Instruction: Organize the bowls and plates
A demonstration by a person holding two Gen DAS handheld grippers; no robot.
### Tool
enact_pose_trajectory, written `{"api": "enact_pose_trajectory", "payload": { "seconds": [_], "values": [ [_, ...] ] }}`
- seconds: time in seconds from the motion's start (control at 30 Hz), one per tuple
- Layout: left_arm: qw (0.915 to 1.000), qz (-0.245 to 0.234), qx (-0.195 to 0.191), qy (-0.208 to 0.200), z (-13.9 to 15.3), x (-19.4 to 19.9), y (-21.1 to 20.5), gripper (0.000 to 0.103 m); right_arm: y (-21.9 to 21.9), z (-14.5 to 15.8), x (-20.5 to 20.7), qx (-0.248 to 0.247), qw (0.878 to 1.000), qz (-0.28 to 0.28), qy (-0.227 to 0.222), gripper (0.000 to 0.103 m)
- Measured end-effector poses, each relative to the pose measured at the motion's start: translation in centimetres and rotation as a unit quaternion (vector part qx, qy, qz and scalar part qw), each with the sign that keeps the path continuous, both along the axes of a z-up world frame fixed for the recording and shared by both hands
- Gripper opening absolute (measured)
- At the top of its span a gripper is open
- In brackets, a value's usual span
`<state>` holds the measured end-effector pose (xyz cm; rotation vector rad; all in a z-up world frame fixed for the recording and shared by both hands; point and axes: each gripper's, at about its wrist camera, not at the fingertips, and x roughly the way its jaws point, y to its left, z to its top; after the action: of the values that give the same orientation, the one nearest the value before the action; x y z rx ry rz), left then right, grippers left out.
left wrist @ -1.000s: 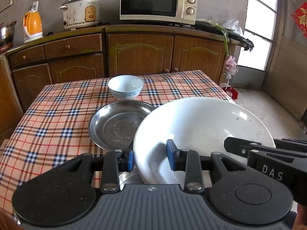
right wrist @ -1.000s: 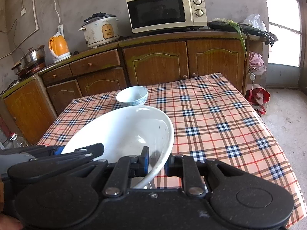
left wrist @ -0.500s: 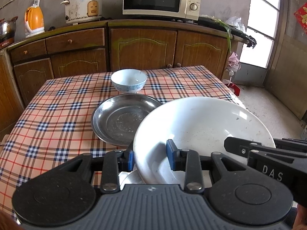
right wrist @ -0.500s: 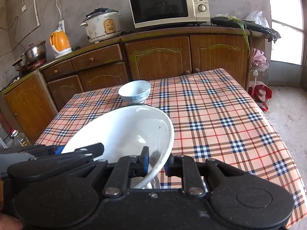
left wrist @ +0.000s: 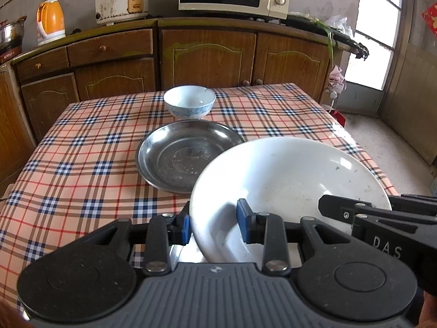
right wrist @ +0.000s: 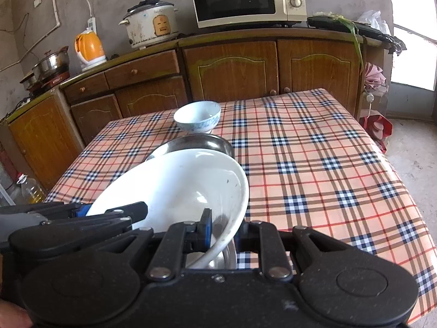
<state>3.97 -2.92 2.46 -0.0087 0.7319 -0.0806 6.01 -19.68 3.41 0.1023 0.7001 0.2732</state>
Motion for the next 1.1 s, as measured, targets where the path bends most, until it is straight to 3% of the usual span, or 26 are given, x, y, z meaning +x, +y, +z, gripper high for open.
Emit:
{"api": "enact_pose_trajectory", "payload": {
  "seconds": [1.1],
  "values": [
    [0.9981, 0.008, 0.015, 0.059, -3.6, 0.4, 1.9, 0.033, 2.5, -4.9, 0.9, -0.013, 0.998, 0.026, 0.061, 0.021]
  ]
}}
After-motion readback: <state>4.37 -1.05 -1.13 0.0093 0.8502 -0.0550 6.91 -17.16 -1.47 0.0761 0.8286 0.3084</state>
